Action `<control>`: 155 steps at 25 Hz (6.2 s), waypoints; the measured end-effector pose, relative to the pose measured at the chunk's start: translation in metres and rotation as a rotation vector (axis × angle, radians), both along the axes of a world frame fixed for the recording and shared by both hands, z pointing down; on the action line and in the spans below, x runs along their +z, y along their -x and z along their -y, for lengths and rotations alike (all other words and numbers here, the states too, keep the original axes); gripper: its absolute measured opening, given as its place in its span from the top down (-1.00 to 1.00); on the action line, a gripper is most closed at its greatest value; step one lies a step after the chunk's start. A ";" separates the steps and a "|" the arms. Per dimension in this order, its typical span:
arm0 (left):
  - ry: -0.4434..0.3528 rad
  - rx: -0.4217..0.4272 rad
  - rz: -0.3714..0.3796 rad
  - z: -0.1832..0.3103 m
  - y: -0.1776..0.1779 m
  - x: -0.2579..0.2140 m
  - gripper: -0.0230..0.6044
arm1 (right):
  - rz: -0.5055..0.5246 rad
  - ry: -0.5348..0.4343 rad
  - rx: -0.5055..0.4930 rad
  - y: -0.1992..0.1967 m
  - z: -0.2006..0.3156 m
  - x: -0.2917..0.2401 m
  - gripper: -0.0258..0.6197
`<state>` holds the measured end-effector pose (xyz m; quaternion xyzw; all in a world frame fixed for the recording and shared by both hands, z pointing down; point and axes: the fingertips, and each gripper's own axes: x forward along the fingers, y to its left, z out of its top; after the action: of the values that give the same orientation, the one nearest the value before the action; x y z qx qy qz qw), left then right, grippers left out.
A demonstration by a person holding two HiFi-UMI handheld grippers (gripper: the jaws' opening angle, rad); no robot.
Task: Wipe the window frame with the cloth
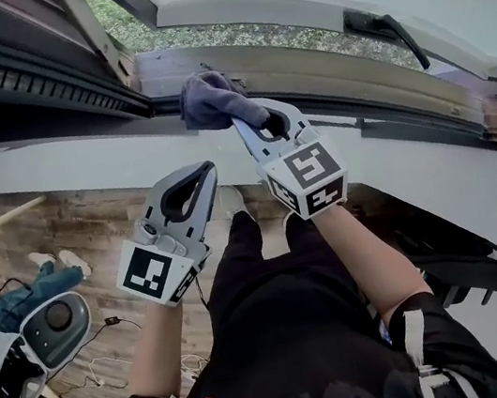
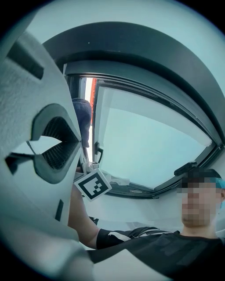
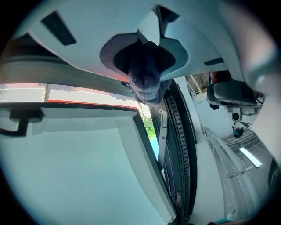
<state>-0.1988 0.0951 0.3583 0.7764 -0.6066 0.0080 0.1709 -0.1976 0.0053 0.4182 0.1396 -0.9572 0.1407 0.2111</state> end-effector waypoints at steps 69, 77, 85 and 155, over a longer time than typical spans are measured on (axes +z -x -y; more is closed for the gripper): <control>0.013 0.490 0.039 0.153 -0.310 -0.004 0.86 | 0.012 -0.027 0.615 -0.408 0.175 -0.004 0.73; 0.030 0.520 0.033 0.165 -0.336 -0.005 0.86 | 0.007 -0.035 0.705 -0.460 0.196 -0.004 0.73; 0.041 0.542 0.036 0.173 -0.355 -0.003 0.86 | -0.002 -0.052 0.766 -0.498 0.211 -0.003 0.73; -0.198 0.288 0.111 0.085 -0.164 -0.110 0.86 | 0.215 -0.204 0.471 -0.319 0.097 -0.183 0.73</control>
<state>-0.0350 0.0101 0.2479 0.8667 -0.4953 0.0155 0.0570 0.1211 -0.0922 0.2347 0.3631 -0.9245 0.1029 0.0545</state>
